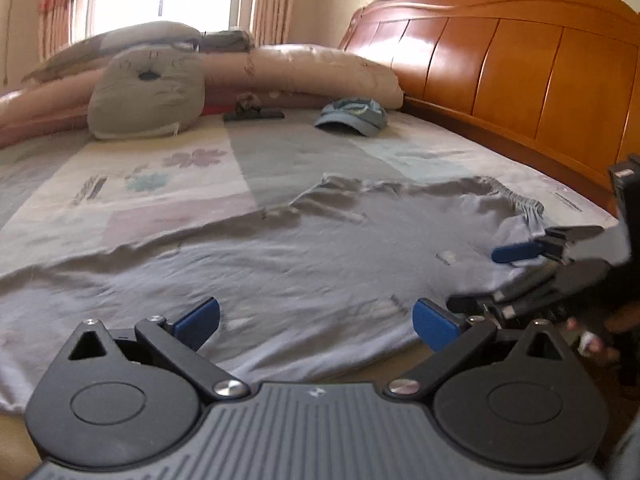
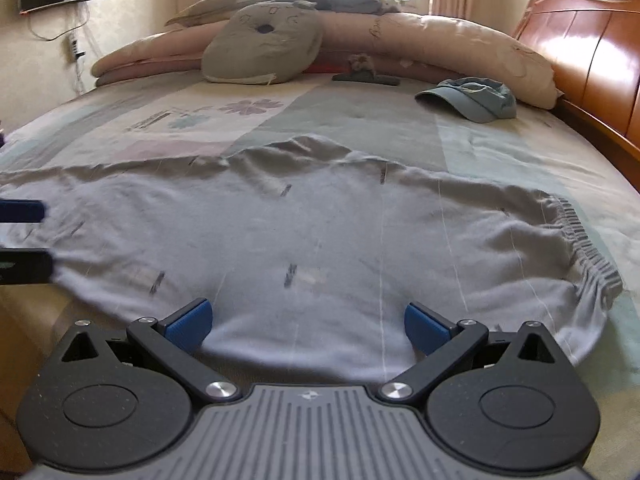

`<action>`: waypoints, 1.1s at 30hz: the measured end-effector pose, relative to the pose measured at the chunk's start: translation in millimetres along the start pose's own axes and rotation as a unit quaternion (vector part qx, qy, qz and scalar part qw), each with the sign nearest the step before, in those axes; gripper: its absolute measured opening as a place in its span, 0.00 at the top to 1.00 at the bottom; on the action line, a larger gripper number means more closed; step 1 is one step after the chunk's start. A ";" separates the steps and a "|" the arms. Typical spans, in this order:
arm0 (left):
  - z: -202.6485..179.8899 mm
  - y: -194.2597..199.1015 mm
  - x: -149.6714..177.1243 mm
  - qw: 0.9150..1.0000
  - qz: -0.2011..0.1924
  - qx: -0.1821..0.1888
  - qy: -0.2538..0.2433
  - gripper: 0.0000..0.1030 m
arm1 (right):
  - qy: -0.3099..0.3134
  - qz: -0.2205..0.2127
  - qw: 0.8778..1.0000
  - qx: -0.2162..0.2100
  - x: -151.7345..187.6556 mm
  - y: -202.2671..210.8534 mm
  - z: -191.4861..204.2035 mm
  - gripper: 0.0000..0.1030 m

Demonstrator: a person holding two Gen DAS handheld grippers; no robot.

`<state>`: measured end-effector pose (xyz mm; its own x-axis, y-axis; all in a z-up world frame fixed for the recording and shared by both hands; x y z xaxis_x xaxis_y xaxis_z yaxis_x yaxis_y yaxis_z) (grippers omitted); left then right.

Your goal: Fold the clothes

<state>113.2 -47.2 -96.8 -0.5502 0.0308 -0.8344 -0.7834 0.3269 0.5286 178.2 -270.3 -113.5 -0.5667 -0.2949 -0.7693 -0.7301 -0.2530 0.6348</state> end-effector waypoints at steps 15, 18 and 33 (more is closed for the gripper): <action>-23.9 -8.9 4.8 0.998 0.035 -0.049 0.031 0.01 | -0.138 -0.045 0.983 0.111 -32.6 -9.8 -89.2 0.00; -24.8 -0.1 -1.1 0.996 0.036 -0.081 0.028 0.01 | -0.122 -0.060 0.984 0.114 -45.3 -18.9 -80.9 0.00; -55.6 -11.9 -14.4 0.993 0.033 -0.116 0.002 0.01 | -0.100 0.014 0.991 0.088 -40.9 -55.6 -75.1 0.00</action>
Point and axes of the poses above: each gripper's, at about its wrist camera, not at the fingertips, and y roughly against the way its jaws point, z to its left, x to its underside, the point moved 1 cm from there along -y, roughly the way its jaws point, and after that the axes turned 7 degrees about x, right-handed, at the moved point
